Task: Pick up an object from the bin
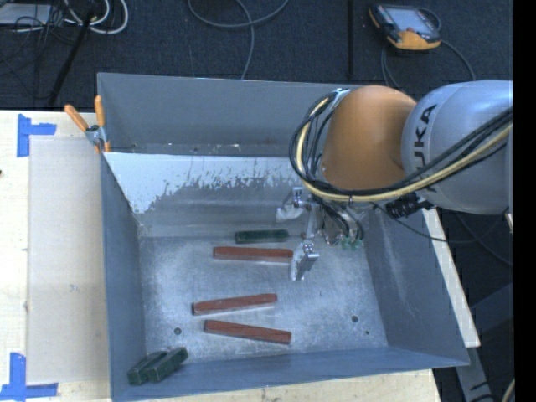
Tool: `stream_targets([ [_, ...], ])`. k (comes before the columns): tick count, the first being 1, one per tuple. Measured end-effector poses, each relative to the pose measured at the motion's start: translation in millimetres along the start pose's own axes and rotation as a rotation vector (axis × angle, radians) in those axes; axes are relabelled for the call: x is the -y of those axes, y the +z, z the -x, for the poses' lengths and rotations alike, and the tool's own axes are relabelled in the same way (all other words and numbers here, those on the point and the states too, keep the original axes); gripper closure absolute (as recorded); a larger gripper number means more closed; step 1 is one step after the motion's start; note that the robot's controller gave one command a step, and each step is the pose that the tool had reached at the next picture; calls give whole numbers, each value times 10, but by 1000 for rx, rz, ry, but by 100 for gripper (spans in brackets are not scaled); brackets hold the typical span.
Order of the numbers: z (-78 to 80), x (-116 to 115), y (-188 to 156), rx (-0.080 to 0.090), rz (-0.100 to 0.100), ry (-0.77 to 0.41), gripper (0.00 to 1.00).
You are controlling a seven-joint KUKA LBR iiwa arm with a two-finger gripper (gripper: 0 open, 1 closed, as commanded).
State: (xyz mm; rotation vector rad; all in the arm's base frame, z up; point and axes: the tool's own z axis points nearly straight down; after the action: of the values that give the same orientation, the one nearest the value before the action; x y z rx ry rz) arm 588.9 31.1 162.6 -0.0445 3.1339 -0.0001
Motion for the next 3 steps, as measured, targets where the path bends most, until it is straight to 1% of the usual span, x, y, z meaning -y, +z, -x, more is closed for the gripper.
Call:
stream_targets([
  [1, -29, -24, 699, -5, 0, -42, 0],
  [2, 237, 76, 859, 4, 3, -161, 100],
  [3, 237, 76, 859, 4, 3, -160, 100],
])
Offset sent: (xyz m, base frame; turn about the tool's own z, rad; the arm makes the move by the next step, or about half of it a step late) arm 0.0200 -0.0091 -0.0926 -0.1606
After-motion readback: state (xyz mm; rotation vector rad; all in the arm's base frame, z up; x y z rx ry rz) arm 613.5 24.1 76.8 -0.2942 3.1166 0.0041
